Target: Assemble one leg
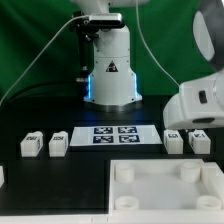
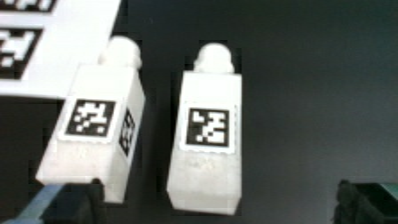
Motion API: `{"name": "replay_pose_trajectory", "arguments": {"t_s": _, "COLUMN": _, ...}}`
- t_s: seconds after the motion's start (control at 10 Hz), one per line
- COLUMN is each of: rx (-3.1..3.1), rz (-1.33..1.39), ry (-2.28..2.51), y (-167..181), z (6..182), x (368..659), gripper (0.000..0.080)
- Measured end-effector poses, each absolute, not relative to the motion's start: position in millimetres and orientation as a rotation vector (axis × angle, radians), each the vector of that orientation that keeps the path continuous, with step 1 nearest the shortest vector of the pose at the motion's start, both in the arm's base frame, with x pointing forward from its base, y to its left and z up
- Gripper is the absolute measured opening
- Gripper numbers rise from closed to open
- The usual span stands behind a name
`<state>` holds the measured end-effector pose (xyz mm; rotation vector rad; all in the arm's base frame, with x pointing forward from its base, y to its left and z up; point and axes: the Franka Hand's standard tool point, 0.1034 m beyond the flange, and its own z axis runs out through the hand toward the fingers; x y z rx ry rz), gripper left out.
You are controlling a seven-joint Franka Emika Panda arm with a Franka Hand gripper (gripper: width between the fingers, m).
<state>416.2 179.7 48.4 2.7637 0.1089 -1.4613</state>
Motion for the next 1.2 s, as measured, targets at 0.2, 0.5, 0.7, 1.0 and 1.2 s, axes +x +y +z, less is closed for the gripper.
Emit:
{"name": "replay_pose_trajectory", "arguments": {"t_s": 0.2, "rx": 2.690, "rz": -1.563, "ry": 0.078, "y": 182.5, "z": 35.5, "x": 413.7, "gripper": 0.0649}}
{"name": "replay_pose_trajectory", "arguments": {"t_s": 0.5, "rx": 2.681, "rz": -1.557, "ry": 0.096, "y": 186.9, "z": 28.2, "x": 398.8, "gripper": 0.0649}}
{"name": "replay_pose_trajectory", "arguments": {"t_s": 0.7, "rx": 2.683, "rz": -1.541, "ry": 0.107, "y": 190.7, "z": 20.8, "x": 391.9, "gripper": 0.0649}}
{"name": "replay_pose_trajectory", "arguments": {"t_s": 1.0, "rx": 2.687, "rz": -1.532, "ry": 0.114, "y": 194.1, "z": 10.9, "x": 387.9, "gripper": 0.0649}}
{"name": "replay_pose_trajectory", "arguments": {"t_s": 1.2, "rx": 2.692, "rz": -1.522, "ry": 0.121, "y": 192.7, "z": 8.8, "x": 388.6, "gripper": 0.0649}}
